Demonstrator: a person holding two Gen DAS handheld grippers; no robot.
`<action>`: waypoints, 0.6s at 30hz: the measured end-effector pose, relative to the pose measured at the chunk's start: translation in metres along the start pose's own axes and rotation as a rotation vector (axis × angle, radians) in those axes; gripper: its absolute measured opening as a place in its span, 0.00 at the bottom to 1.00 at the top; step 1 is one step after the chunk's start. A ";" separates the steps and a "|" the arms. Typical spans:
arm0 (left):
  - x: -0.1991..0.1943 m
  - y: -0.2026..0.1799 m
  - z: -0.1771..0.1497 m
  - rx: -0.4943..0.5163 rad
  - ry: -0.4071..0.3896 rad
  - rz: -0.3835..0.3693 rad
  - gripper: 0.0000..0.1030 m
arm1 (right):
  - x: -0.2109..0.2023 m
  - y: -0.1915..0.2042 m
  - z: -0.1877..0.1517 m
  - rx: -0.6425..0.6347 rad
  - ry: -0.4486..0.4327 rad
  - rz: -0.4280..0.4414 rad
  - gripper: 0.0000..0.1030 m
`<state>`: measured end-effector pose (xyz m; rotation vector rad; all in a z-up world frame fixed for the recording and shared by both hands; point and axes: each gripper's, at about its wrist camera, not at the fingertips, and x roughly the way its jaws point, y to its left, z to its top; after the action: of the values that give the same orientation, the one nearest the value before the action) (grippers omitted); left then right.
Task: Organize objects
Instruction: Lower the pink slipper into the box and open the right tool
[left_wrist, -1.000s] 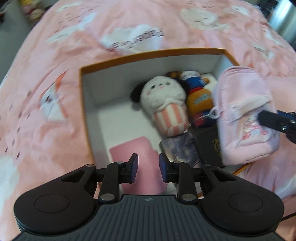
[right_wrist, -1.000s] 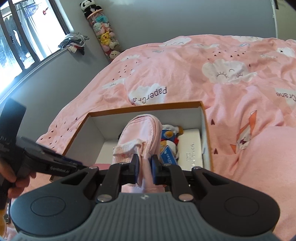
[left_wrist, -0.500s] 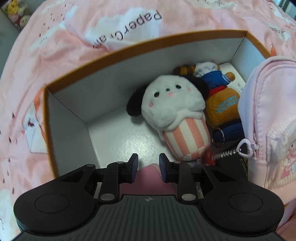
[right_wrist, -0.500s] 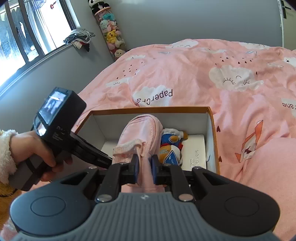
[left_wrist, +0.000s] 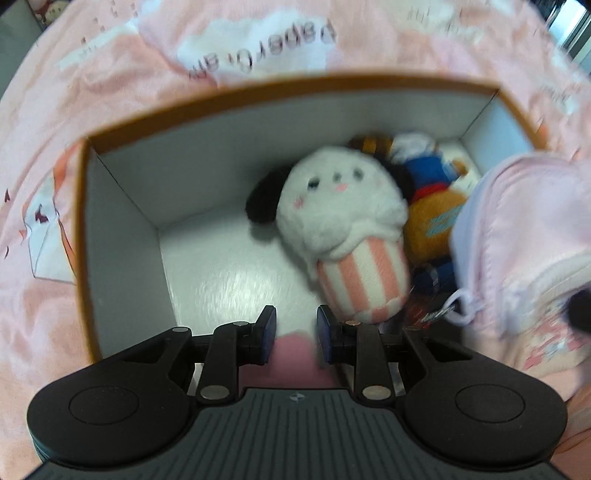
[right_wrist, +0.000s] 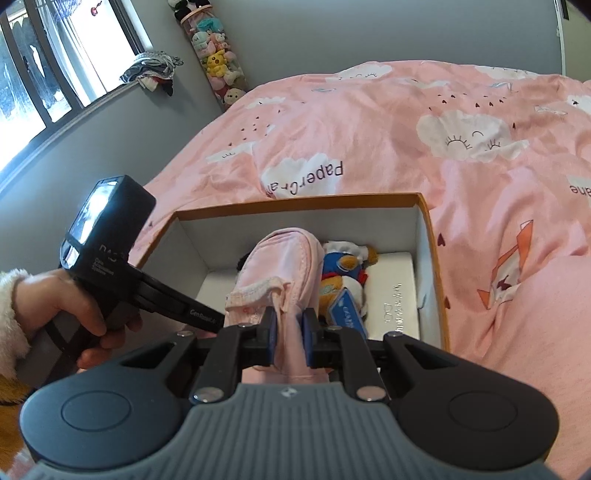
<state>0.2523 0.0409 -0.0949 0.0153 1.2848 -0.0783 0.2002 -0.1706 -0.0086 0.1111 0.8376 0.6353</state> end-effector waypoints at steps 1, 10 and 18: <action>-0.010 0.002 -0.003 -0.009 -0.047 -0.010 0.30 | 0.000 0.001 0.000 0.002 0.000 0.015 0.15; -0.106 0.042 -0.051 -0.252 -0.429 -0.069 0.40 | 0.032 0.029 0.012 0.045 0.082 0.179 0.15; -0.099 0.086 -0.090 -0.520 -0.545 -0.001 0.40 | 0.089 0.051 -0.001 0.120 0.228 0.272 0.15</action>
<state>0.1436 0.1362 -0.0281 -0.4270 0.7296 0.2393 0.2192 -0.0790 -0.0502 0.2684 1.0922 0.8637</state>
